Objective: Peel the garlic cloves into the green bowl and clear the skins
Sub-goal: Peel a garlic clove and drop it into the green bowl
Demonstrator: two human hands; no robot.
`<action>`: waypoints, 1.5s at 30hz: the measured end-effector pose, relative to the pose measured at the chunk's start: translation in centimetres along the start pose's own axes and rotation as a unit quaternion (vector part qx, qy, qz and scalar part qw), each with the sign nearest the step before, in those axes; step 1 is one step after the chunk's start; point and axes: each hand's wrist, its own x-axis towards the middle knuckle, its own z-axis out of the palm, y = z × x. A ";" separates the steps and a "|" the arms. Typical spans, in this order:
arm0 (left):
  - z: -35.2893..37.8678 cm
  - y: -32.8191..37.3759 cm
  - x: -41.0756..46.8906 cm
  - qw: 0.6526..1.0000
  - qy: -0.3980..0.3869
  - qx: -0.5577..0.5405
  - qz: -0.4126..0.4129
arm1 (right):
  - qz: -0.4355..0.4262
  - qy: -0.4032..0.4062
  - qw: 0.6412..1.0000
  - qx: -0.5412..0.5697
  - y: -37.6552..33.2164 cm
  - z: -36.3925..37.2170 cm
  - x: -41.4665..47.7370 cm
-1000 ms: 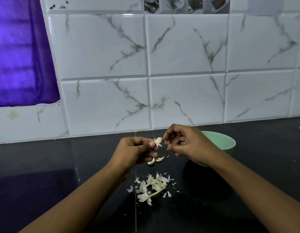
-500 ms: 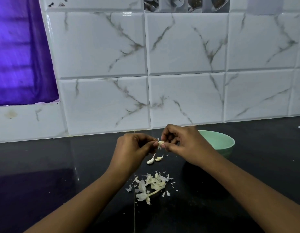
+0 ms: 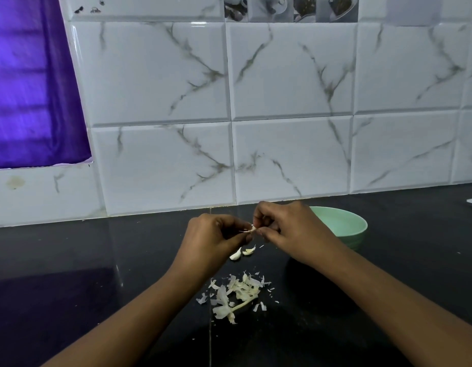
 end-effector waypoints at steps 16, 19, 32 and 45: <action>-0.1 -0.6 0.0 0.992 0.052 0.057 0.099 | -0.027 -0.035 0.999 -0.024 -0.2 -0.1 0.0; -0.1 -0.8 -0.1 0.989 0.048 0.067 0.119 | -0.024 -0.052 0.998 -0.013 -0.2 -0.1 0.0; -0.3 -0.5 0.2 0.952 0.031 -0.277 -0.127 | 0.018 -0.050 0.997 0.051 0.0 -0.5 0.0; -0.1 -0.3 0.5 0.920 0.001 -0.354 -0.168 | 0.124 -0.047 0.945 0.298 -0.1 -1.3 0.0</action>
